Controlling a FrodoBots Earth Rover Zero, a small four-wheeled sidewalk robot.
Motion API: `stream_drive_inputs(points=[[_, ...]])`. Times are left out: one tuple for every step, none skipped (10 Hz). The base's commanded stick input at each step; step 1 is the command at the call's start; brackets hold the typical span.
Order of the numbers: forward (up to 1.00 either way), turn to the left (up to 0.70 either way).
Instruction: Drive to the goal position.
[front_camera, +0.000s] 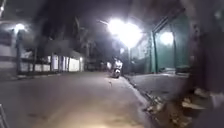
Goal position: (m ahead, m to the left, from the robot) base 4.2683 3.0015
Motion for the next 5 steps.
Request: stream_drive_inputs(points=[[0.70, 0.07], [0.70, 0.17], [0.70, 0.26], [0.70, 0.35], [0.70, 0.35]])
